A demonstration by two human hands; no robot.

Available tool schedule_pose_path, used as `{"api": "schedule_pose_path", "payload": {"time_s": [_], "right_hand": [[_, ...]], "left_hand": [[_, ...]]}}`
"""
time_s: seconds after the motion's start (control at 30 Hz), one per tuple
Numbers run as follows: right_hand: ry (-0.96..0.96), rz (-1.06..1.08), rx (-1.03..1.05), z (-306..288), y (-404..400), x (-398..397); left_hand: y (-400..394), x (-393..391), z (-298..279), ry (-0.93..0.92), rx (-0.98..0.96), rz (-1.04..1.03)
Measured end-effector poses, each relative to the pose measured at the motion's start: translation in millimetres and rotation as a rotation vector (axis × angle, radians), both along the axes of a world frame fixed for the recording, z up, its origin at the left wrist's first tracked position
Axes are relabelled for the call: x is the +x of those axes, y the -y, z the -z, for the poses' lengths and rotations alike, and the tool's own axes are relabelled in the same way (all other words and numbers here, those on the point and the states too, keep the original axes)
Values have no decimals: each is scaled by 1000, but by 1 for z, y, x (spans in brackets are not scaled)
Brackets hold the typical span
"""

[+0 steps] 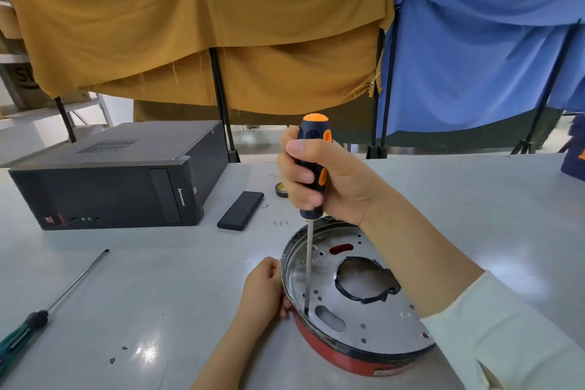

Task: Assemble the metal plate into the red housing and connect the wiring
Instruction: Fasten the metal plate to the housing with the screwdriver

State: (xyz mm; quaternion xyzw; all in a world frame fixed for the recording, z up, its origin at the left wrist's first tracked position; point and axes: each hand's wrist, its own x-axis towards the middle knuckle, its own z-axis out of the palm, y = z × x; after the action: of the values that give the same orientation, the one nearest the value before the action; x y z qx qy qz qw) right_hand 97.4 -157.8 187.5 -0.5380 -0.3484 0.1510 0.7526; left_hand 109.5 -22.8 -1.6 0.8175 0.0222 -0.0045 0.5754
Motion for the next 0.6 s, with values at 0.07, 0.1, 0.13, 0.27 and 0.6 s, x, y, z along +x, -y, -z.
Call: {"api": "schedule_pose_path", "payload": {"time_s": [0.07,0.1,0.13,0.27,0.6], "right_hand": [[-10,166,15,4,-7,0],[11,307,16,8,-11,0],[37,455,14,12,-16,-1],[73,612,0,14,-13,-1],[15,52,-49,-1,-7,5]], "left_hand": [[1,0,0,8,10,0],[1,0,1,9,13,-3],[1,0,1,9,14,-6],[1,1,2,9,10,-4],[-1,3,5,1,-24,10]]}}
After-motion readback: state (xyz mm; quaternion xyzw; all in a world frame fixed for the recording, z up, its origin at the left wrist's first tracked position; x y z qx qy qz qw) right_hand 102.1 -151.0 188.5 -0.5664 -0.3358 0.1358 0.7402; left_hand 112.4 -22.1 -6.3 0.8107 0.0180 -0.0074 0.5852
